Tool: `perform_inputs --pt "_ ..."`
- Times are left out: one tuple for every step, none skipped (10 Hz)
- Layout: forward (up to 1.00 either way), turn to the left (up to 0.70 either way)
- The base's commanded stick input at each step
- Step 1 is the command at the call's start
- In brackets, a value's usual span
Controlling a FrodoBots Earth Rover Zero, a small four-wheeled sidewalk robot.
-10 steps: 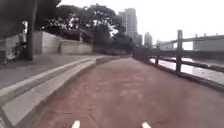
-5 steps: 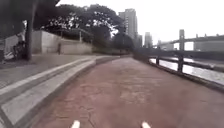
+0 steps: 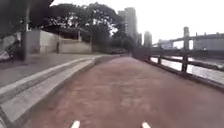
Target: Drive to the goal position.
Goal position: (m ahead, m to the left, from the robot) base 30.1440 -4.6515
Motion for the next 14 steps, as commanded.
perform_inputs --pt "0.70 0.00" --pt "0.70 0.00" --pt "0.70 0.00" --pt "0.70 0.00" --pt "0.70 0.00" --pt "0.70 0.00" --pt "0.70 0.00" --pt "0.70 0.00" --pt "0.70 0.00" --pt "0.70 0.00" --pt "0.70 0.00" --pt "0.70 -0.27" --pt "0.70 -0.17" --pt "0.70 0.00"
